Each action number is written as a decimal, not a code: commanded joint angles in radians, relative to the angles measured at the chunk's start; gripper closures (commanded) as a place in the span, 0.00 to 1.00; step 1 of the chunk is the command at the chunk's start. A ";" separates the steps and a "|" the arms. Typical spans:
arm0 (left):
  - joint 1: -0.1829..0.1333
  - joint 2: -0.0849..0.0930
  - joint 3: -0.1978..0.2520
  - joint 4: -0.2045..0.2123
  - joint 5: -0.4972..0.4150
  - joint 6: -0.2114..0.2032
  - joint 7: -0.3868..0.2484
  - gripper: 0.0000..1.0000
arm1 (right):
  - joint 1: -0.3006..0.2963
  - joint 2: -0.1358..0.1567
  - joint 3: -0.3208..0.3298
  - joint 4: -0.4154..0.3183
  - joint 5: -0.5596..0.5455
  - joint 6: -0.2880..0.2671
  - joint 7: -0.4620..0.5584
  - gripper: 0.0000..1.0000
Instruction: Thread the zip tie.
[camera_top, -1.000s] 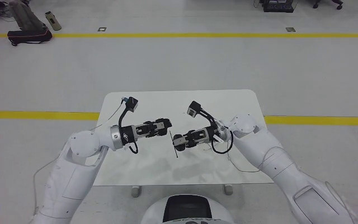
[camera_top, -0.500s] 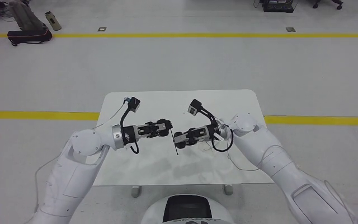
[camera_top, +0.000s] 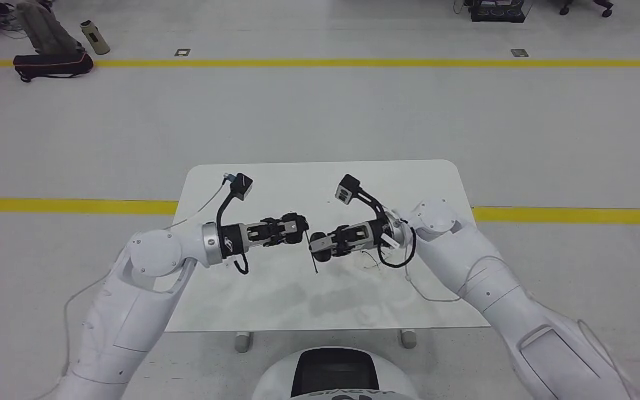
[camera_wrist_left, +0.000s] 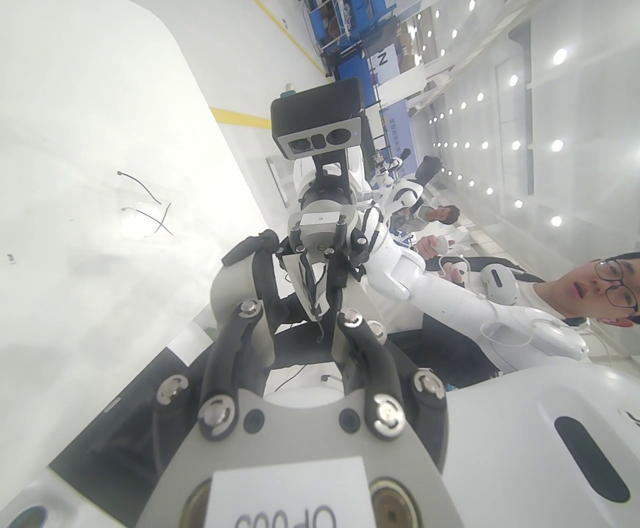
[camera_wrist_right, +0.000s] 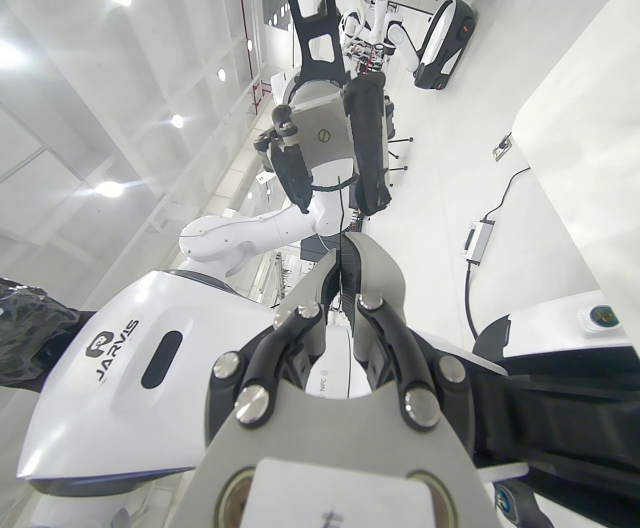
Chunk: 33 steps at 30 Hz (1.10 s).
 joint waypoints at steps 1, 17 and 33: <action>-0.002 0.001 0.003 0.002 -0.001 -0.001 0.001 0.78 | 0.002 -0.002 -0.001 0.003 0.001 0.000 0.002 1.00; -0.016 0.013 0.019 0.017 -0.004 -0.003 0.010 1.00 | 0.016 -0.021 -0.005 0.035 0.006 0.000 0.009 1.00; 0.011 0.021 -0.030 0.034 -0.010 0.044 0.197 1.00 | -0.041 0.004 0.085 0.006 -0.024 -0.016 -0.019 0.00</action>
